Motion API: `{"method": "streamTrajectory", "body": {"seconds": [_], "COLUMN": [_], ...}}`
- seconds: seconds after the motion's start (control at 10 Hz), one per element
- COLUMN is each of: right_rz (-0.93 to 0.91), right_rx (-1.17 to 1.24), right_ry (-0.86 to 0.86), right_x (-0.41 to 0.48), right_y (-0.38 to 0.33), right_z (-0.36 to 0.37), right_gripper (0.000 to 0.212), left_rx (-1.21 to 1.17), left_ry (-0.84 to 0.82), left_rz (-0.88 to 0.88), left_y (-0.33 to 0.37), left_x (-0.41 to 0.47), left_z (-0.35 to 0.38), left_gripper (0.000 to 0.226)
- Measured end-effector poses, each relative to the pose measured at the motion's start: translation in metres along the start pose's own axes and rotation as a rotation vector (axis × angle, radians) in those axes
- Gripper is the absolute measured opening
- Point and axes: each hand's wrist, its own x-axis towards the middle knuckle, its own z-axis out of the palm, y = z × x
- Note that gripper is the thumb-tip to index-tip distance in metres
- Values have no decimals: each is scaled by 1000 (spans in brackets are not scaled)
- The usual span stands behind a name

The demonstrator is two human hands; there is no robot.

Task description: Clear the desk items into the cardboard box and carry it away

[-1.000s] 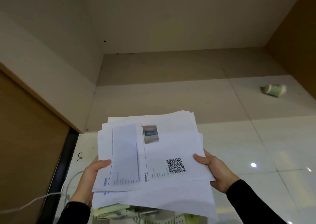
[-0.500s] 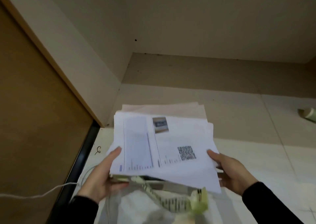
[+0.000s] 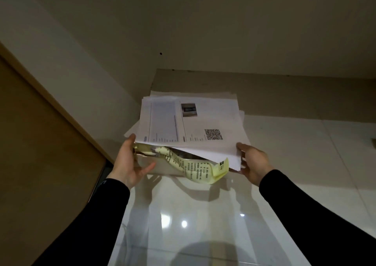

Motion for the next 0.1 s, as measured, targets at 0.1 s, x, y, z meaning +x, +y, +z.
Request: {"method": "streamTrajectory", "body": {"seconds": [0.1], "right_rz": [6], "right_rx": [-54], "right_ry": [44], "right_x": [-7], "right_y": [-8], "right_z": [-3], "right_gripper": [19], "left_rx": [19], "left_ry": [130], "left_rz": [-35], "left_y": [-4], "left_x": [-5], "left_z": [1], "left_gripper": [38]}}
